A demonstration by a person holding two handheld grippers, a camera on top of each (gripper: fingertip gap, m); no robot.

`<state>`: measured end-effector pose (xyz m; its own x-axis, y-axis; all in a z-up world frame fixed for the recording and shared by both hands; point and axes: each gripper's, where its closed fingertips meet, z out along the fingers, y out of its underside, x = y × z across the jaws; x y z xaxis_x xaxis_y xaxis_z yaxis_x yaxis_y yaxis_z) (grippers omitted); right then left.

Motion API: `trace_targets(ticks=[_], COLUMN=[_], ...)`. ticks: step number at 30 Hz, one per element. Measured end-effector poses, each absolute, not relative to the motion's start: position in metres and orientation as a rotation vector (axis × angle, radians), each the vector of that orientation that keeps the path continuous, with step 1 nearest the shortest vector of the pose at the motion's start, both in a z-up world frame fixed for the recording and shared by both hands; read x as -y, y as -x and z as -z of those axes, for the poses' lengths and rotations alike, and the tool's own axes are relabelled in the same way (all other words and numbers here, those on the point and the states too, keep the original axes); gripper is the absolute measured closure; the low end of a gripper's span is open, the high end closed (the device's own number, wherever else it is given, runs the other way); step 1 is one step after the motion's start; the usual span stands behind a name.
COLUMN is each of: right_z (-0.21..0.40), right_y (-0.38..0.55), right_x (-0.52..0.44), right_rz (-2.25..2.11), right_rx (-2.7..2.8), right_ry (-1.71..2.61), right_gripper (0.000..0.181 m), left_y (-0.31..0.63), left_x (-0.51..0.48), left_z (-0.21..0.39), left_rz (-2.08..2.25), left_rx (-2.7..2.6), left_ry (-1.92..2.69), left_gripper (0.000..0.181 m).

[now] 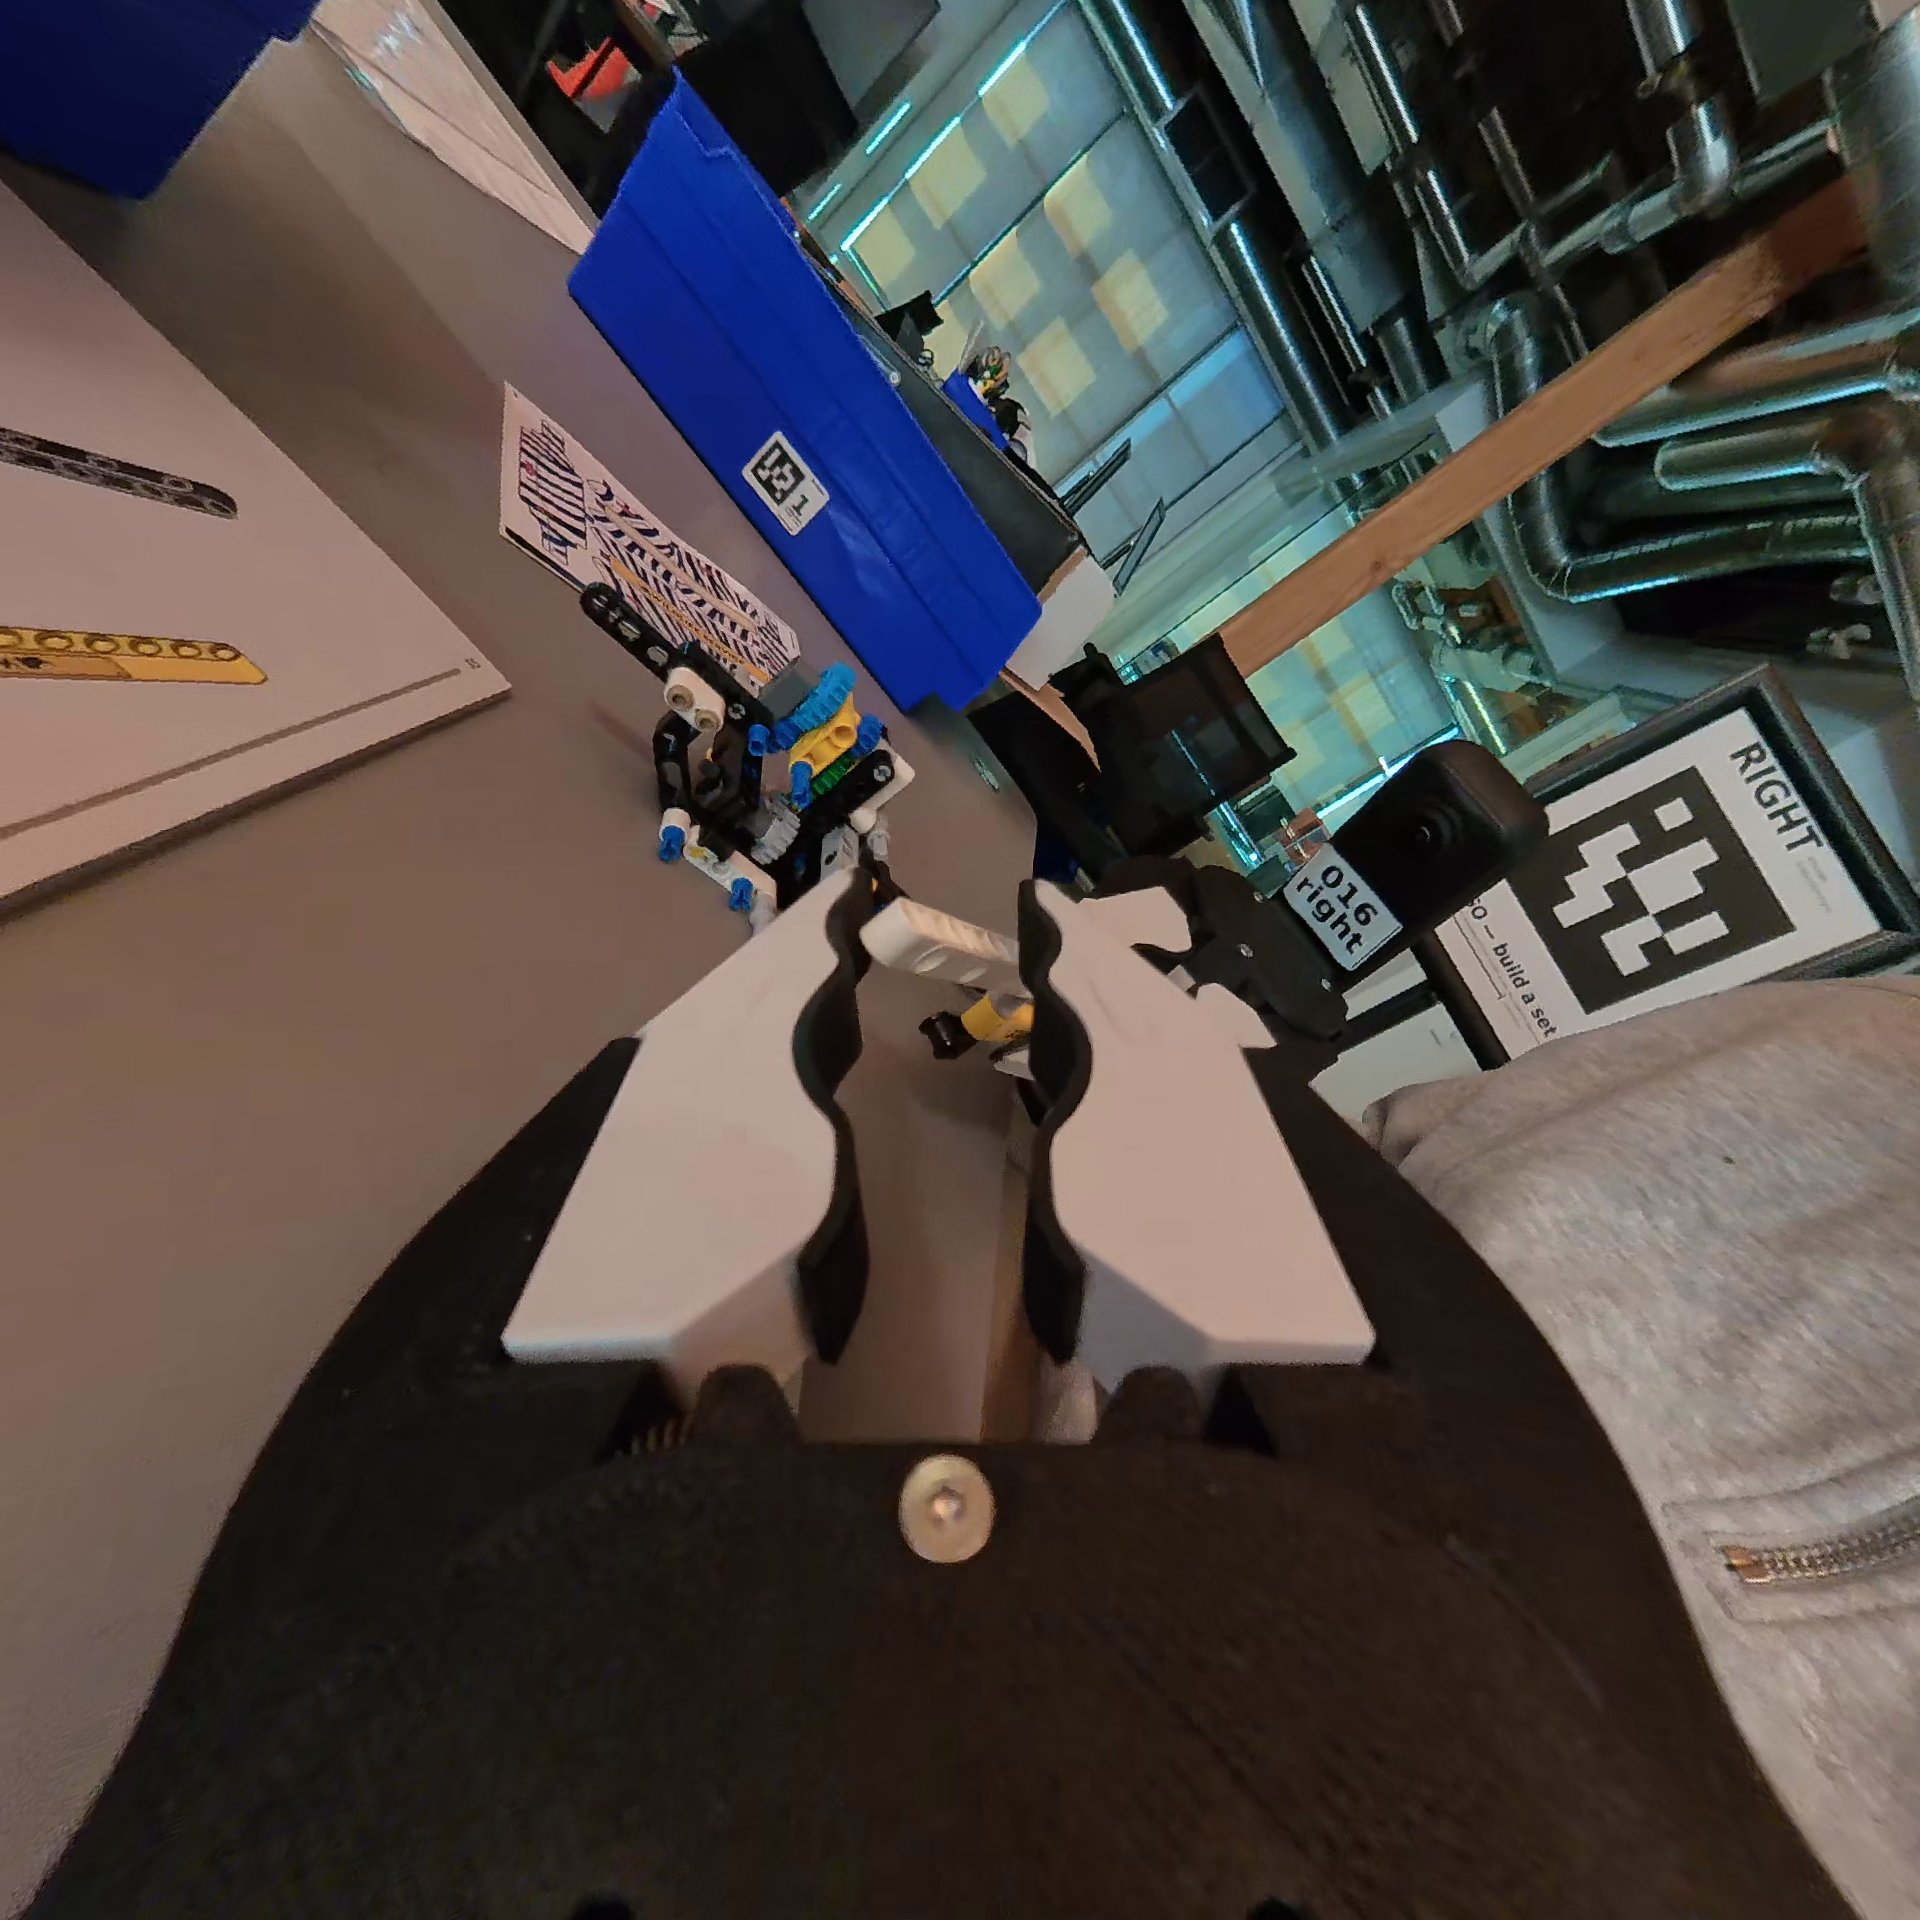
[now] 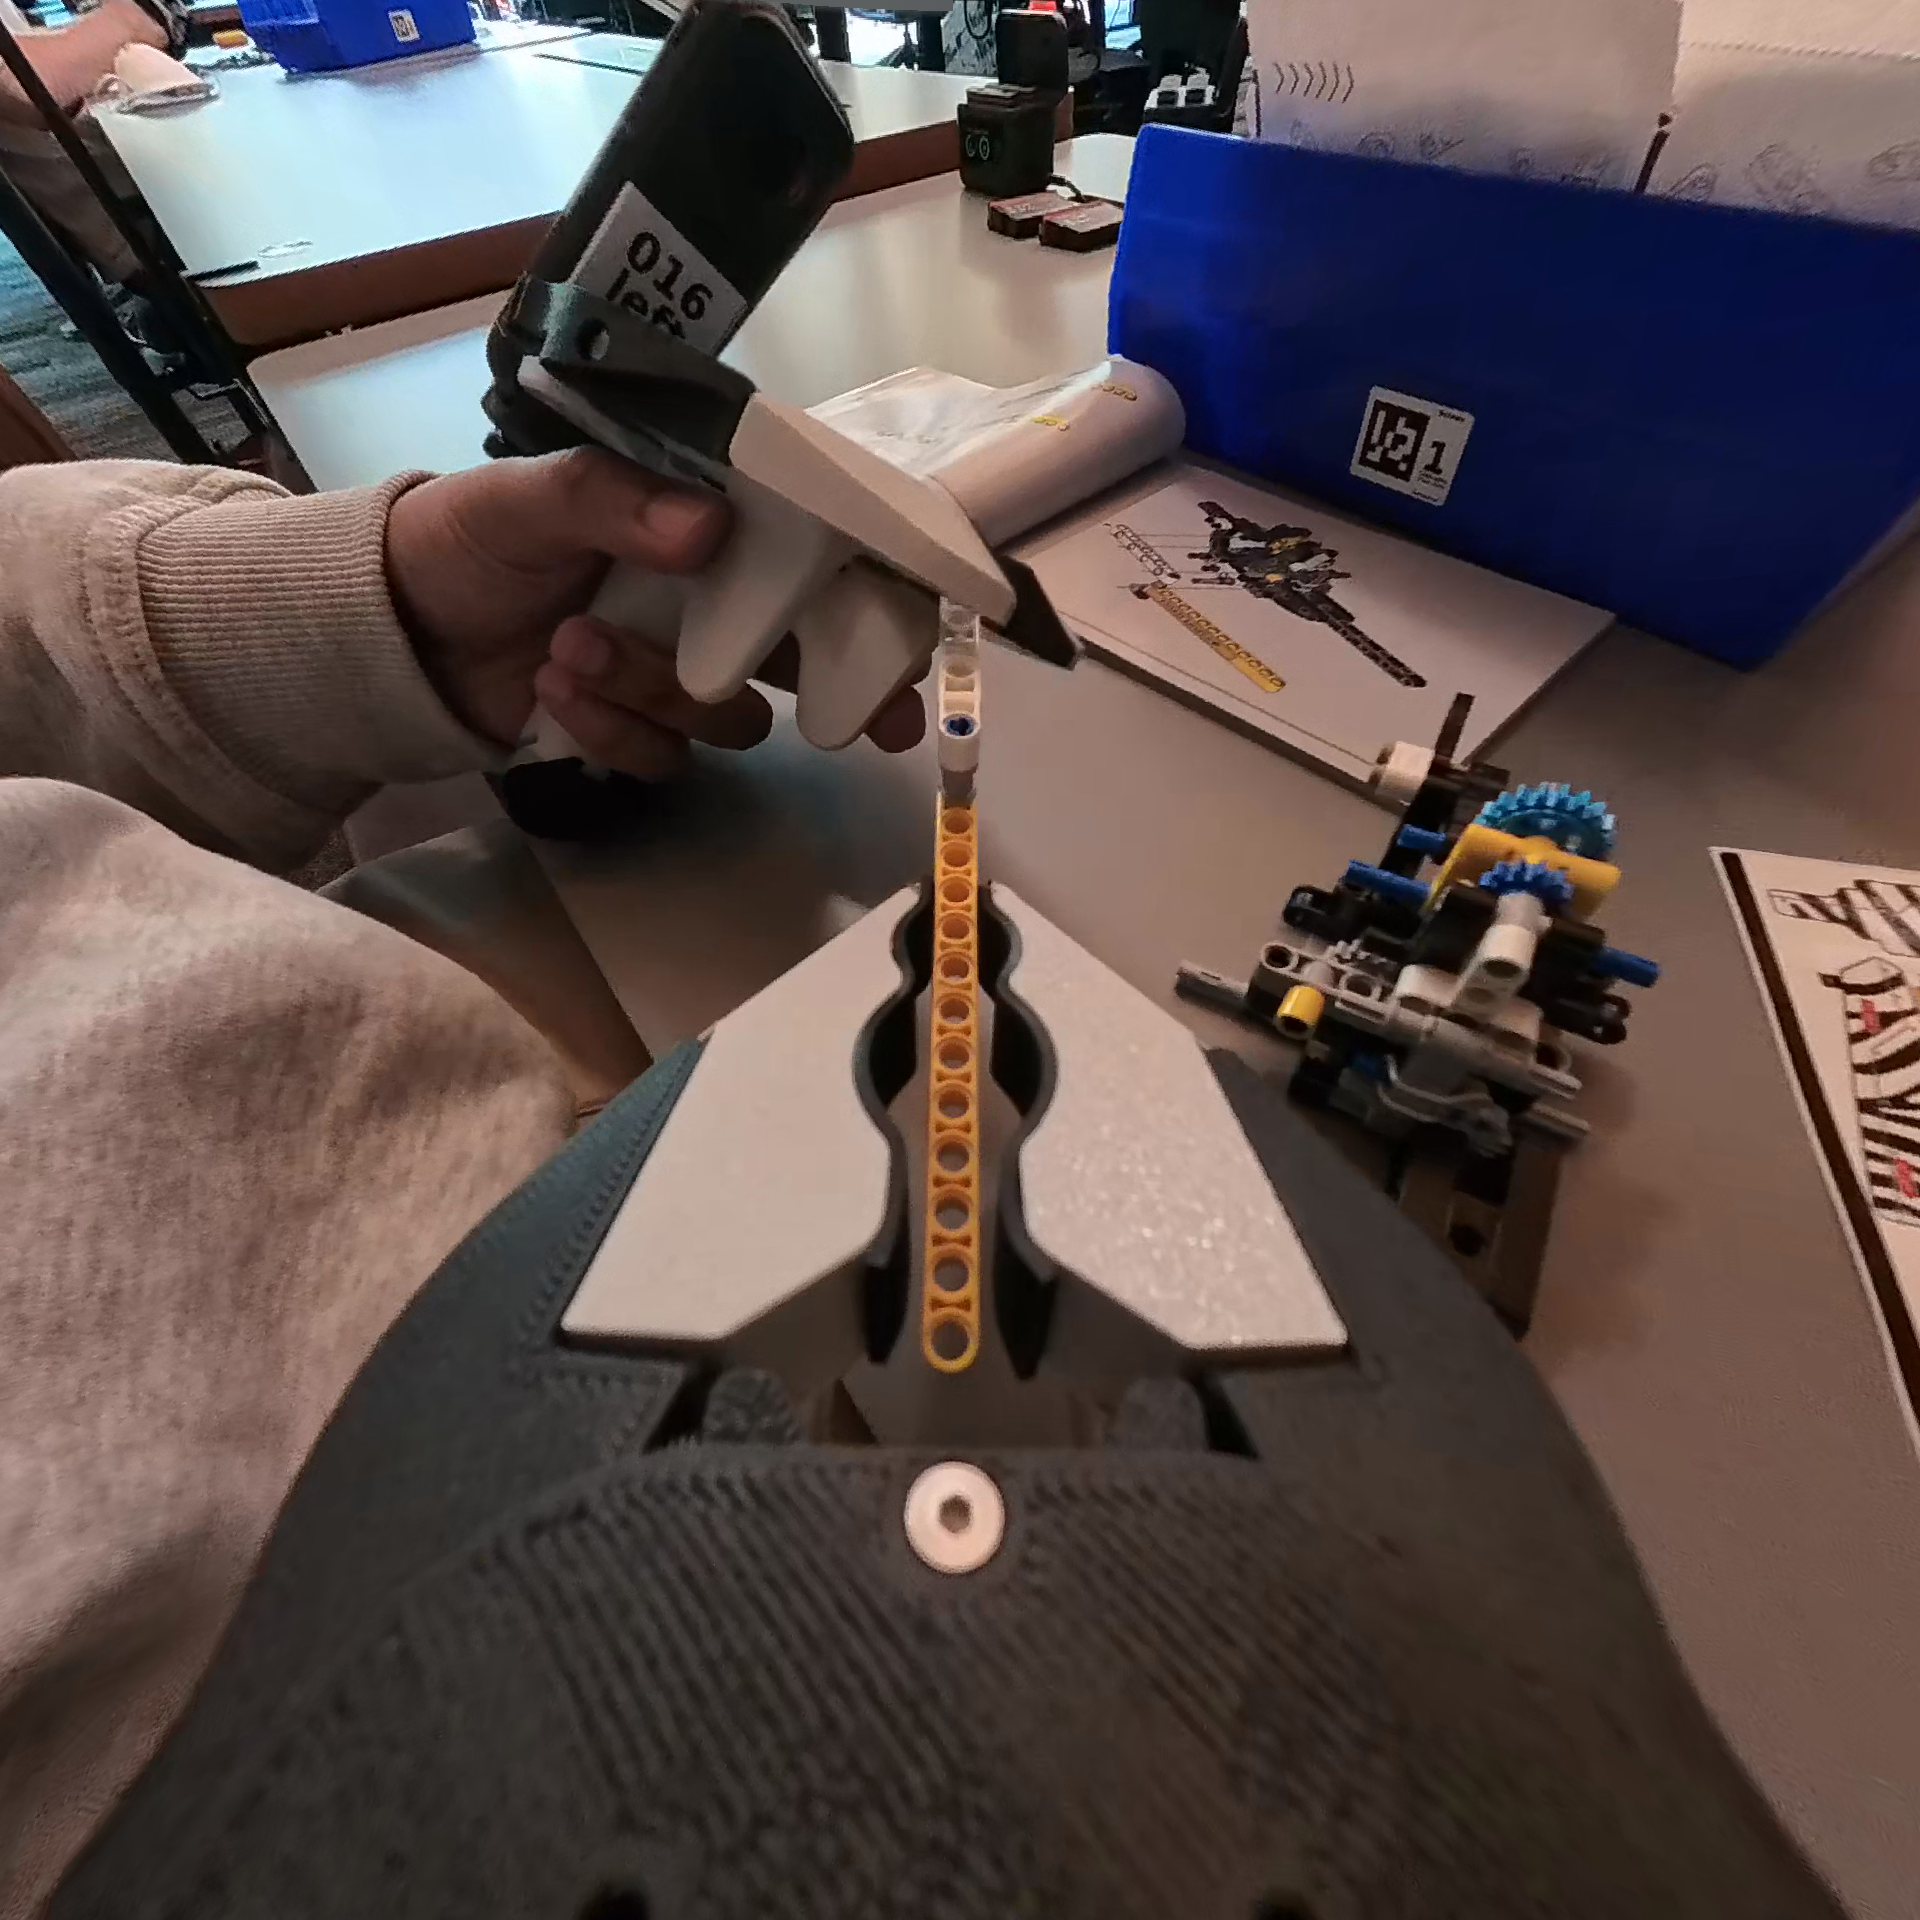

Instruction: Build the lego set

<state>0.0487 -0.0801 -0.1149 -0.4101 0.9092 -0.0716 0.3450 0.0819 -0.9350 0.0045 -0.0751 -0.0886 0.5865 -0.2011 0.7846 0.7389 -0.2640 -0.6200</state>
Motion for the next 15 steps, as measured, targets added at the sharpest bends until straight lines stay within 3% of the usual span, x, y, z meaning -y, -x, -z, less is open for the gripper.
trace_targets(ticks=[5, 15], right_z=[0.116, 0.123], right_y=[-0.045, -0.041], right_x=[0.077, 0.072], right_rz=[-1.311, -1.286], right_rx=[1.807, 1.8], right_ry=[1.242, 1.295], right_gripper=[0.176, 0.176], left_y=[-0.001, 0.0], left_x=[0.074, 0.071], left_z=[0.091, 0.1], left_rz=[0.941, 0.793], left_rx=[0.486, 0.448], left_ry=[1.605, 1.694], left_gripper=[0.143, 0.136])
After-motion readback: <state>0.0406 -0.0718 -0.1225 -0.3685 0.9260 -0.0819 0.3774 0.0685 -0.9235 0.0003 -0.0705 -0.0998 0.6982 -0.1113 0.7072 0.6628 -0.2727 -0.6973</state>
